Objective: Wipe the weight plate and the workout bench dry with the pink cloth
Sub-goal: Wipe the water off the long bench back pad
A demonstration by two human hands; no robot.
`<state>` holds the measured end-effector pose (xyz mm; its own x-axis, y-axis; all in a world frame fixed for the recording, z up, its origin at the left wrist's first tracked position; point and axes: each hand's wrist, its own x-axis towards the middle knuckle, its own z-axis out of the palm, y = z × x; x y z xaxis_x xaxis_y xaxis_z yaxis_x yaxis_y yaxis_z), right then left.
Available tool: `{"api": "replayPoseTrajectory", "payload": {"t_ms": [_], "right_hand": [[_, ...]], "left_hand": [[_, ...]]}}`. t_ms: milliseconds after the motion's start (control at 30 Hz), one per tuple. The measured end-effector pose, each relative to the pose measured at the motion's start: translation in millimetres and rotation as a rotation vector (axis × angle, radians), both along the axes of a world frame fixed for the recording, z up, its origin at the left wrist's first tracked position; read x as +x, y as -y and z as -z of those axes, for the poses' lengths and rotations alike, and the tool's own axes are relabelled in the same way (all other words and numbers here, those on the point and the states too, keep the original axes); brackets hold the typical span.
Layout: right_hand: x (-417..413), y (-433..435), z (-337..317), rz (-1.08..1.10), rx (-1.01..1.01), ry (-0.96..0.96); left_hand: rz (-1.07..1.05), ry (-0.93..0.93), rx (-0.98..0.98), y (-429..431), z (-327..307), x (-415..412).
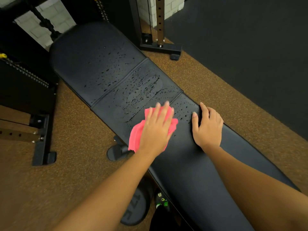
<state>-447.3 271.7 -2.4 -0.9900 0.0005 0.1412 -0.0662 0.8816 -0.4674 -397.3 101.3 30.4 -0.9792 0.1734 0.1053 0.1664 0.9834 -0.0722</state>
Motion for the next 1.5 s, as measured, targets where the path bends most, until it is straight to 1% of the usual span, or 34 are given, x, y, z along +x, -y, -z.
{"api": "replayPoseTrajectory", "payload": {"t_ms": [100,167,267,400,500,567,667,733,800,867,933,1000,1067,1133,1233,1333,1433,1500], "right_hand": [[-0.1,0.1,1.2,0.001,0.005,-0.008],[-0.4,0.1,1.5,0.001,0.003,-0.01],[-1.0,-0.2,2.5,0.004,0.006,-0.01],[-0.6,-0.7,2.7,-0.001,0.004,0.001],[-1.3,-0.8,2.3,0.0,0.0,-0.004],[-0.8,-0.5,2.2,-0.001,0.0,-0.004],[-0.9,-0.4,2.1,-0.003,0.006,-0.001],[-0.7,-0.6,2.2,-0.003,0.011,0.0],[-0.2,-0.6,2.2,-0.001,0.01,-0.006],[-0.2,-0.6,1.7,-0.001,0.006,-0.006],[-0.4,-0.6,1.1,-0.003,0.003,0.001],[-1.2,-0.3,0.8,-0.006,0.008,0.002],[-2.1,-0.5,1.1,-0.006,0.014,0.004],[-1.6,-0.3,0.4,-0.012,0.015,0.012],[-1.7,-0.7,0.4,-0.014,0.005,0.019],[-1.3,-0.3,-1.0,-0.024,-0.003,0.016],[-0.6,-1.4,-1.2,-0.024,-0.003,0.009],[-0.6,-1.7,-1.7,-0.028,-0.005,0.018]], "left_hand": [[0.23,0.048,0.009,-11.7,4.5,30.9],[0.292,0.067,0.0,-13.3,5.6,39.9],[0.282,0.063,-0.001,-9.8,7.9,26.3],[0.115,0.054,-0.001,-4.8,-1.5,-21.2],[0.055,0.078,0.004,-9.0,-6.4,-27.1],[0.098,0.065,0.006,-12.6,-1.2,-6.4],[0.228,0.088,-0.026,-14.9,2.2,32.0],[0.282,0.109,-0.041,-13.0,2.8,41.2],[0.315,0.111,-0.024,-9.8,4.9,33.8],[0.279,0.079,0.004,-4.1,5.2,11.9],[0.182,0.037,-0.032,1.2,1.9,-17.1],[0.094,0.043,-0.077,2.2,-4.4,-36.9],[0.026,0.053,-0.073,-1.9,-6.8,-39.2],[0.005,0.047,-0.03,-8.9,-4.3,-25.1],[0.098,0.039,0.085,-17.7,2.2,14.1],[0.263,0.059,0.103,-9.2,4.1,46.6],[0.397,0.059,0.116,7.0,5.0,46.7],[0.412,0.055,0.123,16.0,4.7,37.8]]}}
